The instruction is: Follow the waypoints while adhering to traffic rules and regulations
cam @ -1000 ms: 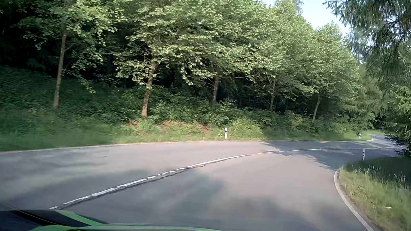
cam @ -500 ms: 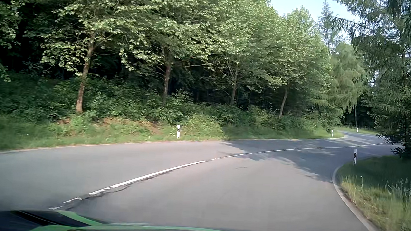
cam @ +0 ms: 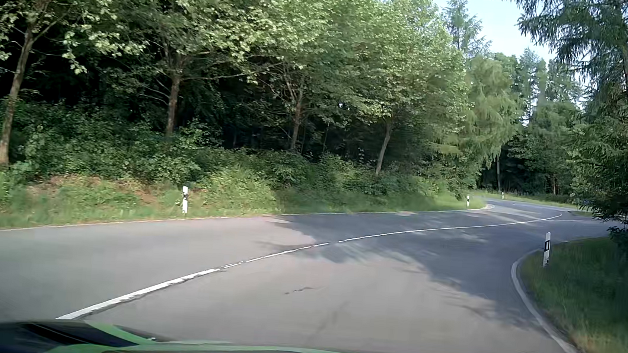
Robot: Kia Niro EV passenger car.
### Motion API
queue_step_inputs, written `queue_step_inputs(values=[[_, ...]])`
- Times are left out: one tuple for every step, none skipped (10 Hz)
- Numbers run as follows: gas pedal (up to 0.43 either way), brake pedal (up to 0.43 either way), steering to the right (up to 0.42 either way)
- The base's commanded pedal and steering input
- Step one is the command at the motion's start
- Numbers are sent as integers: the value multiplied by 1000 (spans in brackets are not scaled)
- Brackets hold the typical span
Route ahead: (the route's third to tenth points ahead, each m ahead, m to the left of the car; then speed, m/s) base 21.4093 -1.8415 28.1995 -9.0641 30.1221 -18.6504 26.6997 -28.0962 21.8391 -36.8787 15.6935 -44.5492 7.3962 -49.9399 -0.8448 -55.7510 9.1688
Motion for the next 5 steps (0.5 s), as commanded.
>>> queue_step_inputs(values=[[28,0,129],[39,0,129],[59,0,131],[59,0,133],[59,0,133]])
